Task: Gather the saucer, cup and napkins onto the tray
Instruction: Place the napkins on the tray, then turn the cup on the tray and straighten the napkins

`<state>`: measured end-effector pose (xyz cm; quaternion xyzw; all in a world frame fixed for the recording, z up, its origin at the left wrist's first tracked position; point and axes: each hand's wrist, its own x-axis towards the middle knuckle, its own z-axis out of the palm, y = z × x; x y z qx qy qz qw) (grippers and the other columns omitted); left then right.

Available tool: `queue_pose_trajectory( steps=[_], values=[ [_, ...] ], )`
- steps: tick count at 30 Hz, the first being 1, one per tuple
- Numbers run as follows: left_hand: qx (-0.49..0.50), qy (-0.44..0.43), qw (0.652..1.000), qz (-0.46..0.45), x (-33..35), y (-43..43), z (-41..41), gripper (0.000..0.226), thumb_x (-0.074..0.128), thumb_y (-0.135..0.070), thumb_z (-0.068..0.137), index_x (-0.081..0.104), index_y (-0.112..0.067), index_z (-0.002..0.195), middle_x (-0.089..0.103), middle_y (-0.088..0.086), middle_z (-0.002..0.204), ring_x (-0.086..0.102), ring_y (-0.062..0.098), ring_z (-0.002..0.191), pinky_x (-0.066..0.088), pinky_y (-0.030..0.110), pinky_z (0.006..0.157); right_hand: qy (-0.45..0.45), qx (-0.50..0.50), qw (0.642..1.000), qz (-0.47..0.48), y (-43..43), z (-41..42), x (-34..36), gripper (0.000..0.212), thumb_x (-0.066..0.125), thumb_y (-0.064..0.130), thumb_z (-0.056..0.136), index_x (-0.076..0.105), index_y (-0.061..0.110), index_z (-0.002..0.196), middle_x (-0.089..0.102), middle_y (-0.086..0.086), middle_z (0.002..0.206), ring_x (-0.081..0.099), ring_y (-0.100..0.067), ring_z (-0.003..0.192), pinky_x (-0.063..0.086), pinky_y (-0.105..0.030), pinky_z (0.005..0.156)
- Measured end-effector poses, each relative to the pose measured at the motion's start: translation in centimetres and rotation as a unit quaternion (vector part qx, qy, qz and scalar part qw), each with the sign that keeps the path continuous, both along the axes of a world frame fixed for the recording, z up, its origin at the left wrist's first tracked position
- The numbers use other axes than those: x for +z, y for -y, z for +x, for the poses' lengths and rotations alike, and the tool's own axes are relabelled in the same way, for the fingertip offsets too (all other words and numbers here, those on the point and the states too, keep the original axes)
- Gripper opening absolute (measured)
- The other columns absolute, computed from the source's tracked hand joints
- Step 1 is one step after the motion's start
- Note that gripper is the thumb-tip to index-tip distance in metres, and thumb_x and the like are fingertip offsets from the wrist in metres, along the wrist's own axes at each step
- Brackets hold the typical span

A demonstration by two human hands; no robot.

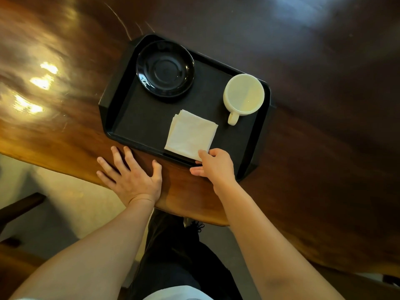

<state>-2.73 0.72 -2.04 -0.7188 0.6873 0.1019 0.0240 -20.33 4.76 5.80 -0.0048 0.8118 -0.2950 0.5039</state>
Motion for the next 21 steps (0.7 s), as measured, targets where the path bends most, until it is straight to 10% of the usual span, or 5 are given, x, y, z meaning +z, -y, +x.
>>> queue_pose_trajectory(
  steps=[7, 21],
  values=[
    [0.004, -0.007, 1.000, 0.001, 0.0, 0.0, 0.1, 0.086, 0.041, -0.067, 0.089, 0.032, -0.016, 0.158, 0.021, 0.013, 0.171, 0.008, 0.045, 0.159, 0.003, 0.062, 0.126, -0.010, 0.017, 1.000, 0.003, -1.4, -1.2, 1.1, 0.013, 0.057, 0.033, 0.102, 0.056, 0.021, 0.107, 0.070, 0.004, 0.085, 0.077, -0.017, 0.061, 0.065, -0.039, 0.080],
    [-0.004, -0.024, 1.000, -0.014, -0.1, -0.1, 0.2, 0.085, 0.042, -0.064, 0.090, 0.031, -0.014, 0.157, 0.021, 0.015, 0.170, 0.008, 0.046, 0.158, 0.003, 0.063, 0.126, -0.039, -0.159, 0.984, -0.073, 1.8, -6.3, 2.1, 0.053, 0.059, 0.033, 0.101, 0.040, 0.013, 0.146, 0.068, -0.005, 0.099, 0.077, -0.019, 0.062, 0.062, -0.026, 0.055]
  ],
)
